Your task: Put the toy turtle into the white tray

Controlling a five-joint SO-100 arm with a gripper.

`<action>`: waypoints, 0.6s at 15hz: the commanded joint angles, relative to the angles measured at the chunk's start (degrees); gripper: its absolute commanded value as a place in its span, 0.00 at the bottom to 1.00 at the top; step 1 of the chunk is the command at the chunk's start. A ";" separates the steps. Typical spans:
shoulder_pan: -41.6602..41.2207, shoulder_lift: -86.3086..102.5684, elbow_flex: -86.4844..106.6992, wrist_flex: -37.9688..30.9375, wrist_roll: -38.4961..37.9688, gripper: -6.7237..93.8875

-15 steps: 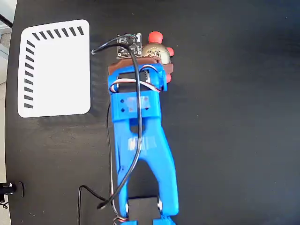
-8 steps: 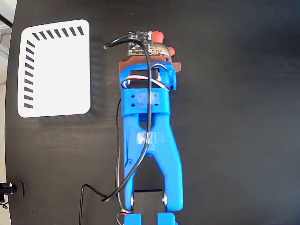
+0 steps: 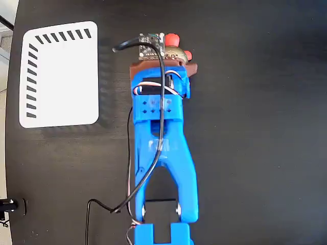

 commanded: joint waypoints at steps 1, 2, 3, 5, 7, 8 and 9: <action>-0.09 2.20 0.00 -1.32 0.18 0.68; -0.09 1.93 0.26 -1.85 0.18 0.68; -0.09 1.85 0.79 -2.72 0.18 0.68; -0.09 1.58 1.32 -3.60 0.18 0.67; -0.18 1.14 1.58 -4.39 0.62 0.64; -0.26 0.97 2.02 -5.10 0.79 0.62; -0.35 0.88 2.37 -5.71 0.97 0.58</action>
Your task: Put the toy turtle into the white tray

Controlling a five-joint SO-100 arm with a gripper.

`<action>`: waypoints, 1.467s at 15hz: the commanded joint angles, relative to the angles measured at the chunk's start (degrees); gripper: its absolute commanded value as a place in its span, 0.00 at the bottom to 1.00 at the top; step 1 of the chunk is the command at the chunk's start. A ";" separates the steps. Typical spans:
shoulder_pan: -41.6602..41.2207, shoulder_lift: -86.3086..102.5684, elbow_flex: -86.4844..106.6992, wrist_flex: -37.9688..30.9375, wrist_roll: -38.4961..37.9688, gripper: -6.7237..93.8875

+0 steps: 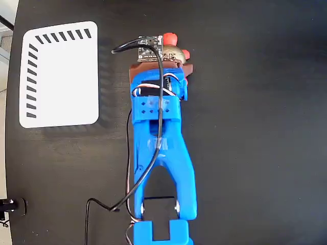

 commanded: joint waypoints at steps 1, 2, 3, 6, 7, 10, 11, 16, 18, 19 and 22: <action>0.26 2.11 -0.09 -0.53 0.79 0.55; 0.26 2.11 0.00 -0.62 0.88 0.51; 0.35 2.20 0.09 -0.70 1.14 0.45; 0.79 2.55 1.32 -2.29 1.67 0.23; 1.14 2.99 2.37 -4.04 1.58 0.17; 1.32 4.13 3.52 -4.92 1.05 0.14; 1.23 4.75 3.87 -4.92 0.62 0.14; 0.70 12.48 -0.18 6.59 -8.00 0.13; 0.79 17.23 -5.80 13.97 -17.05 0.12; 0.53 19.69 -8.96 17.40 -21.53 0.12; -2.64 24.17 -19.51 24.87 -32.61 0.11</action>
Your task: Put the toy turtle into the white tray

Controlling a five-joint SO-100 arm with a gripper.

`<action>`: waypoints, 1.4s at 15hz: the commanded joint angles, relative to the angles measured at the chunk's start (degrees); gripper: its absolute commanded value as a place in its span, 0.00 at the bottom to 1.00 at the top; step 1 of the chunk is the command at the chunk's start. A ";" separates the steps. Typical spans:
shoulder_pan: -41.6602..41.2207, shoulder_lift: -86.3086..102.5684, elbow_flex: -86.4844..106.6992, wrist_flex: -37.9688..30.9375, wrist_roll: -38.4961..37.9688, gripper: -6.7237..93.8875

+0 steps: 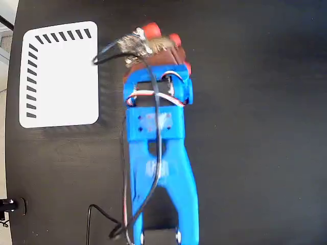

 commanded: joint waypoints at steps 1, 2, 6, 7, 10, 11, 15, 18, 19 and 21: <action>-4.04 9.58 -13.10 5.36 -6.24 0.11; -6.86 10.37 -15.03 6.86 -8.53 0.10; -18.37 10.99 -15.82 8.26 -13.89 0.06; -20.83 10.20 -15.64 8.26 -14.15 0.06; -26.89 4.83 -17.49 8.17 -16.61 0.06; -27.95 2.81 -19.07 9.05 -17.14 0.06; -27.77 -5.36 -26.81 13.01 -17.93 0.07; -26.37 -9.67 -28.65 15.21 -21.88 0.07; -26.28 -10.81 -28.48 15.64 -23.29 0.07; -25.93 -12.04 -28.39 16.61 -24.08 0.07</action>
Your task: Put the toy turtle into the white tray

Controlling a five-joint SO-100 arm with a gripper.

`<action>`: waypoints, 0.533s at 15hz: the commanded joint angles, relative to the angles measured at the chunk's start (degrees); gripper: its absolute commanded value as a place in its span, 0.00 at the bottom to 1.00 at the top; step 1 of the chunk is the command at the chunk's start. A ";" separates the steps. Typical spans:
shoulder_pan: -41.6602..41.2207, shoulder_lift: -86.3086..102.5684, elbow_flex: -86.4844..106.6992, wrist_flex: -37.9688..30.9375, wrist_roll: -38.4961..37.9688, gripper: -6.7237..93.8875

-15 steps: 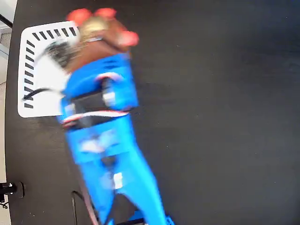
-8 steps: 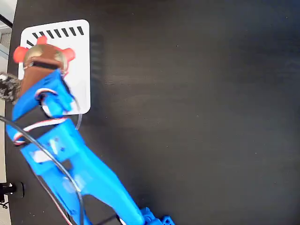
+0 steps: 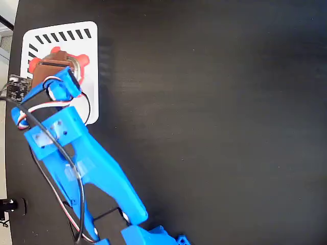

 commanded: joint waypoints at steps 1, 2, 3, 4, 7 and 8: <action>-0.09 2.46 -3.25 1.23 -0.53 0.08; 0.18 2.11 -2.81 1.05 -1.05 0.08; 0.35 1.49 -2.72 0.88 -1.58 0.08; 0.44 1.05 -2.72 0.70 -2.11 0.08; 0.79 0.18 -2.72 -0.62 -2.64 0.09; 0.70 -0.09 -2.72 -0.70 -2.37 0.10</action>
